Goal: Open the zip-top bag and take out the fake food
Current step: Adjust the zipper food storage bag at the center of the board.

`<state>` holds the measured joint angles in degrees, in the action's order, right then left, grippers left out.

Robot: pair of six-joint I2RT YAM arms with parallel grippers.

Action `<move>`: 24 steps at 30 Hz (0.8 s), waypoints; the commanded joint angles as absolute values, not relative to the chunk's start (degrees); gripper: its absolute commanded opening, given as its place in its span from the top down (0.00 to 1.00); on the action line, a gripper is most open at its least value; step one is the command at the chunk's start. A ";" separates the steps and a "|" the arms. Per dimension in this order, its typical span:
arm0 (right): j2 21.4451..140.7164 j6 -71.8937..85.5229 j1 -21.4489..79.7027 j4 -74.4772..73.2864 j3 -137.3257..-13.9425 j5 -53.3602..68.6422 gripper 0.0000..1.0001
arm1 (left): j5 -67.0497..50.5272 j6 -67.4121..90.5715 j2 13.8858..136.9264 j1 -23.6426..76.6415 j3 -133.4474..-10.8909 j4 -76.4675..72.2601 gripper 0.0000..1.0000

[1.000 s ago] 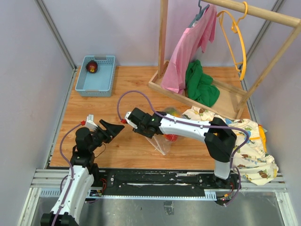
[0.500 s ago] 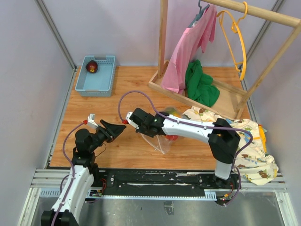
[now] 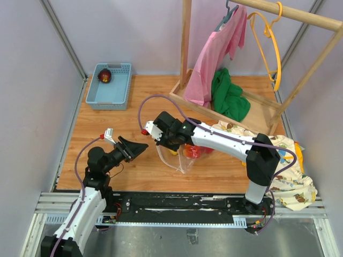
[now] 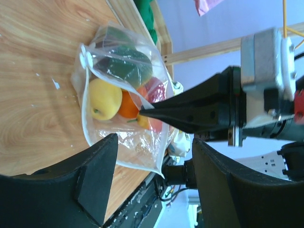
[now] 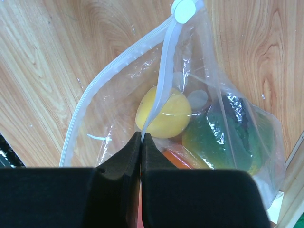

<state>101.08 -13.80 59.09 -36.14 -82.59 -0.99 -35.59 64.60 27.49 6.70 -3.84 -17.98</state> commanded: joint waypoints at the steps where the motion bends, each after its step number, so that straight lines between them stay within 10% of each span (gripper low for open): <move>1: 99.63 -15.23 56.55 -38.36 -85.39 4.08 0.99 | -33.76 64.89 27.24 9.89 -4.58 -20.81 0.33; 24: 97.54 -20.37 53.53 -40.36 -85.62 9.29 0.99 | -29.37 63.62 35.90 19.27 -5.57 -28.88 0.32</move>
<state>99.77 -19.09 54.35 -39.33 -84.82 9.21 -30.74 65.17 34.52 17.41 -3.84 -25.34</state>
